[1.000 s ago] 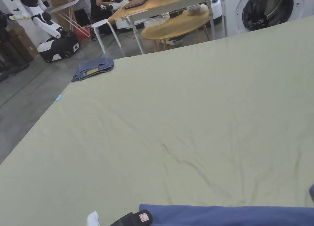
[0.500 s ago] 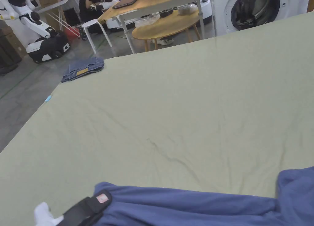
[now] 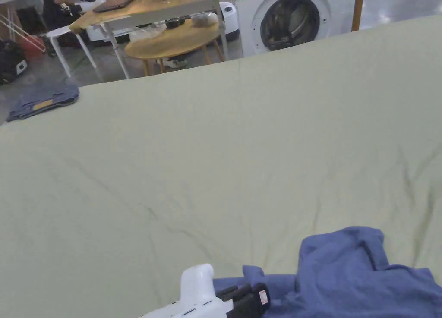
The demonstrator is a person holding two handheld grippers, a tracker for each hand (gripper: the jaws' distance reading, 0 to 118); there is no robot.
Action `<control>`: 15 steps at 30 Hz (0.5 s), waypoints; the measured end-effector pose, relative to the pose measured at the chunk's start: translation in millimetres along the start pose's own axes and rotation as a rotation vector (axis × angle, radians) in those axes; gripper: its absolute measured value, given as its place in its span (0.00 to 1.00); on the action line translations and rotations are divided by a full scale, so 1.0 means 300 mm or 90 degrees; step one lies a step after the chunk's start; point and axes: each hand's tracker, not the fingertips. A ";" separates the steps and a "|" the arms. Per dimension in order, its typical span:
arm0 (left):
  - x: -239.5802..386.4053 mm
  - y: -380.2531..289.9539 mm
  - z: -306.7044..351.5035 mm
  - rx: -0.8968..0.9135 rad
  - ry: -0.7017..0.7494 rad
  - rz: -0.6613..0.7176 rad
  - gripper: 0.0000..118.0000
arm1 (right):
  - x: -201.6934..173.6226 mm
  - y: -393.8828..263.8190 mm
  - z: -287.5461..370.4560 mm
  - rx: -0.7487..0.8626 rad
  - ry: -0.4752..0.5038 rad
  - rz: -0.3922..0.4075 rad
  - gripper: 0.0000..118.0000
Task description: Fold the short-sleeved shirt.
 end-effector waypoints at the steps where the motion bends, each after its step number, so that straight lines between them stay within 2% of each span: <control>1: 0.012 0.002 -0.003 -0.004 -0.022 -0.010 0.42 | 0.006 -0.011 0.007 -0.005 -0.008 0.005 0.00; 3: 0.022 0.012 0.028 0.031 -0.078 -0.015 0.42 | 0.025 -0.031 0.012 -0.017 -0.012 0.000 0.00; 4: 0.013 0.020 0.047 0.042 -0.087 -0.013 0.35 | 0.036 -0.041 0.013 -0.024 -0.012 -0.006 0.00; 5: 0.000 0.018 0.075 0.053 -0.095 -0.004 0.14 | 0.043 -0.050 0.016 -0.028 -0.016 -0.012 0.00; 6: -0.022 0.017 0.089 0.063 -0.098 0.017 0.14 | 0.048 -0.058 0.020 -0.031 -0.020 -0.016 0.00; 8: -0.070 0.000 0.075 0.071 -0.081 0.080 0.00 | 0.057 -0.070 0.029 -0.033 -0.020 -0.026 0.00; 10: -0.096 -0.037 0.012 0.027 -0.055 0.093 0.00 | 0.064 -0.074 0.030 -0.036 -0.015 -0.042 0.00; 13: -0.068 -0.094 -0.126 -0.072 -0.067 0.041 0.00 | 0.062 -0.075 0.023 -0.037 -0.009 -0.054 0.00; 15: -0.043 -0.107 -0.151 -0.053 -0.064 0.021 0.00 | 0.052 -0.072 0.016 -0.039 -0.004 -0.054 0.00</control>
